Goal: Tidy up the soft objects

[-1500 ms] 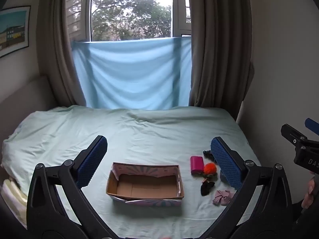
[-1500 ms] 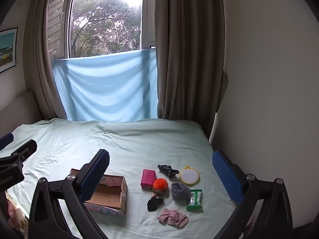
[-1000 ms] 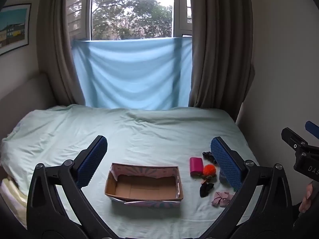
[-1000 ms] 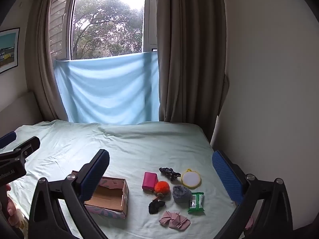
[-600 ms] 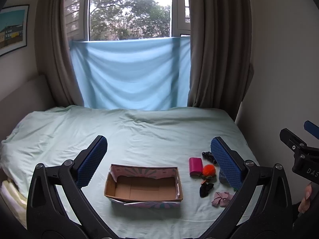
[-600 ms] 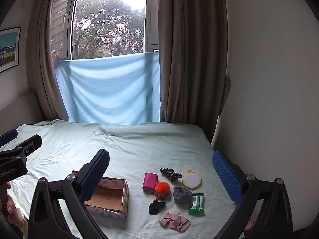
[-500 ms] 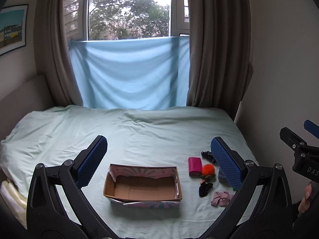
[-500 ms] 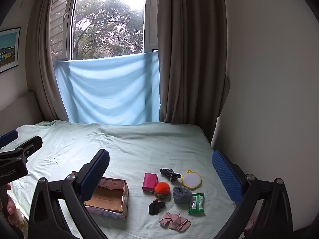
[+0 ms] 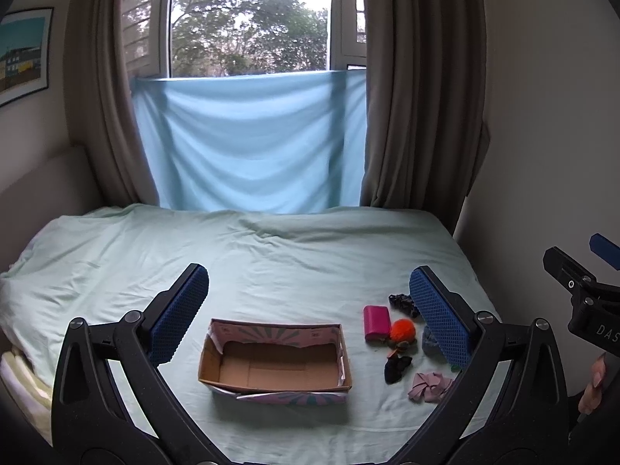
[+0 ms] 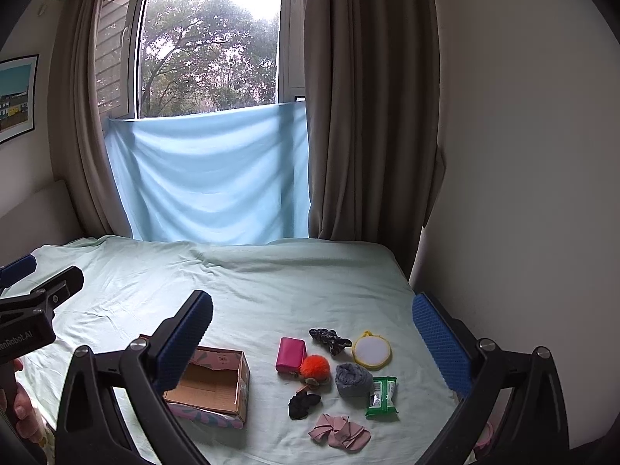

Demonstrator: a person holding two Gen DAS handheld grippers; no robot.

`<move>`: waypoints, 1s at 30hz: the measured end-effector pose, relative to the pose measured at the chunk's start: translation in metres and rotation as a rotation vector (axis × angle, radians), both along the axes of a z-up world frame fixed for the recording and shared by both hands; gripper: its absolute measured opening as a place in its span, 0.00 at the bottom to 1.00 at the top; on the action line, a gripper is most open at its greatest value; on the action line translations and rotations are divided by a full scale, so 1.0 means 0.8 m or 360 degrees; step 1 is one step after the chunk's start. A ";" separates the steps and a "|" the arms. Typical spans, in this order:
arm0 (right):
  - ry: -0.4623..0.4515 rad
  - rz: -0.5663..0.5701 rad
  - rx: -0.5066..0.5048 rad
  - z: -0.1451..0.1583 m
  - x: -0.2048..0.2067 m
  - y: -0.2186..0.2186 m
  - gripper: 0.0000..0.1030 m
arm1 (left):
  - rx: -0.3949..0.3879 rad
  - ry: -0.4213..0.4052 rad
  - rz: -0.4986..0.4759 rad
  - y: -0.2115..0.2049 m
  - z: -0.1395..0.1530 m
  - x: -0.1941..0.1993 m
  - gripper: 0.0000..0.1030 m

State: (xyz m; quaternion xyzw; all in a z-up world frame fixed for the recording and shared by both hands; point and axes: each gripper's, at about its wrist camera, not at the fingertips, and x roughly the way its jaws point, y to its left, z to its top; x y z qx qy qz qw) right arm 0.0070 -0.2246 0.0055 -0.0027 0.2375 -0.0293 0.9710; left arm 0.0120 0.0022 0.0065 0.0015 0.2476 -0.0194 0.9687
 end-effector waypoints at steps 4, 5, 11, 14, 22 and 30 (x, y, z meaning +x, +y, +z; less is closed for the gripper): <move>-0.0006 -0.0004 0.0010 0.000 0.003 -0.001 1.00 | -0.0004 0.0002 0.0002 0.001 0.000 0.002 1.00; -0.0005 -0.0004 0.0010 0.000 0.004 -0.001 1.00 | -0.0006 0.0001 0.0003 0.001 0.000 0.003 1.00; -0.0013 -0.0005 0.0002 0.001 0.005 -0.001 1.00 | -0.0010 -0.0010 0.0005 0.001 -0.001 0.003 1.00; -0.0024 -0.0004 -0.0008 0.003 0.005 0.001 1.00 | -0.0011 -0.0011 0.0006 0.001 -0.003 0.004 1.00; -0.0023 0.0000 -0.0006 0.002 0.005 0.003 1.00 | -0.0015 -0.0006 0.0003 0.003 -0.004 0.005 1.00; -0.0025 0.0004 -0.0001 0.003 0.004 0.006 1.00 | -0.0017 -0.0007 0.0002 0.002 -0.005 0.006 1.00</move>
